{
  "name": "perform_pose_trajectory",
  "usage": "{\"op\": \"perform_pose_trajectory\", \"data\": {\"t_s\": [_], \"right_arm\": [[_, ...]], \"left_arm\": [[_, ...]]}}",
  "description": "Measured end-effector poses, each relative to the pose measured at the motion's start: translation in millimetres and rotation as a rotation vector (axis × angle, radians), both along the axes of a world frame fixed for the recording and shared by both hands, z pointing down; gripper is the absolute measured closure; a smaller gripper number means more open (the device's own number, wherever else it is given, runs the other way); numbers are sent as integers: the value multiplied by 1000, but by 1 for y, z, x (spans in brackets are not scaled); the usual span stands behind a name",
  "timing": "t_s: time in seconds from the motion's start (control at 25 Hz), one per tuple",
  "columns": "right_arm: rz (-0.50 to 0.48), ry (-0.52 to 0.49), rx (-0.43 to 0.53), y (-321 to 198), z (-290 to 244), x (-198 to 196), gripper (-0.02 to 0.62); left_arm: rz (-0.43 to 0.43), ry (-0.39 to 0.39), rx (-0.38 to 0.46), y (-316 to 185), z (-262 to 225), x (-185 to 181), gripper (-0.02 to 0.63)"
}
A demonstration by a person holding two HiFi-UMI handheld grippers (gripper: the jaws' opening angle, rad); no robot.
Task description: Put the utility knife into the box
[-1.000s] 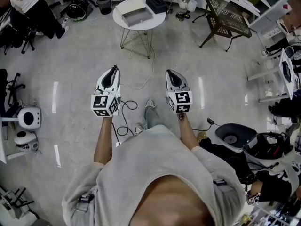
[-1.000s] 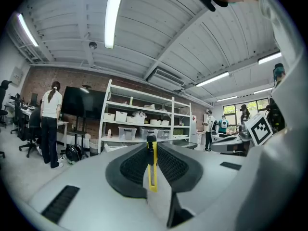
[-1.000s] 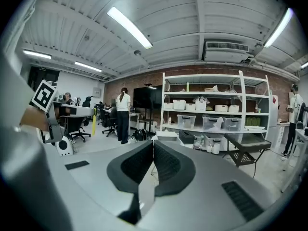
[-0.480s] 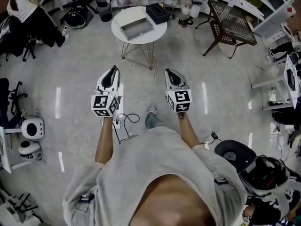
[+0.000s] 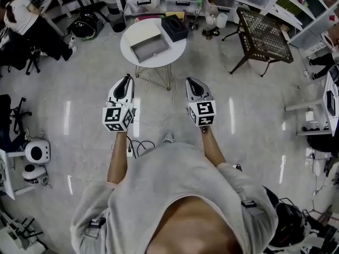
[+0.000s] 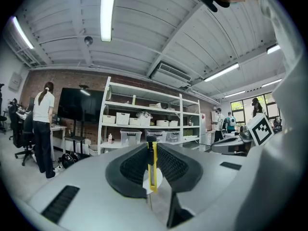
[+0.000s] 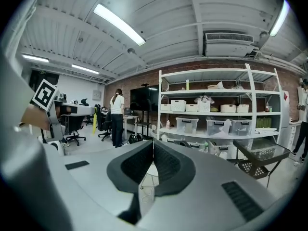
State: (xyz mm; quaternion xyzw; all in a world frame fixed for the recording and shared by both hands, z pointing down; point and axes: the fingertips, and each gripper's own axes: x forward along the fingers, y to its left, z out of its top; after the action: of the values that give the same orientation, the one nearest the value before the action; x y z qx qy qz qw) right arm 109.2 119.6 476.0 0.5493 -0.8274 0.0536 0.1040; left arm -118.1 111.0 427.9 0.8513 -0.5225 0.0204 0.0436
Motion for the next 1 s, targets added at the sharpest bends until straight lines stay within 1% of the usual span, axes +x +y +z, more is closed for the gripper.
{"op": "perform_pose_trajectory", "data": {"t_s": [0.24,0.44,0.64,0.76,1.0], "right_arm": [[-30,-1,-13,-39,6,8,565],[-61,-4,-37,-53,18,-1,565],[-72,-1,-58,-74,28,-6,565],[-65,6,-63,-93,33,-4,565],[-33,26,-59,-147,33,-1,565]], "left_arm": [[-30,-10,-15,-31,6,5,537],[-53,-13,-38,-42,17,-1,537],[-53,-10,-59,-67,27,-1,537],[-43,-4,-61,-89,33,1,537],[-10,18,-64,-150,41,5,537]]}}
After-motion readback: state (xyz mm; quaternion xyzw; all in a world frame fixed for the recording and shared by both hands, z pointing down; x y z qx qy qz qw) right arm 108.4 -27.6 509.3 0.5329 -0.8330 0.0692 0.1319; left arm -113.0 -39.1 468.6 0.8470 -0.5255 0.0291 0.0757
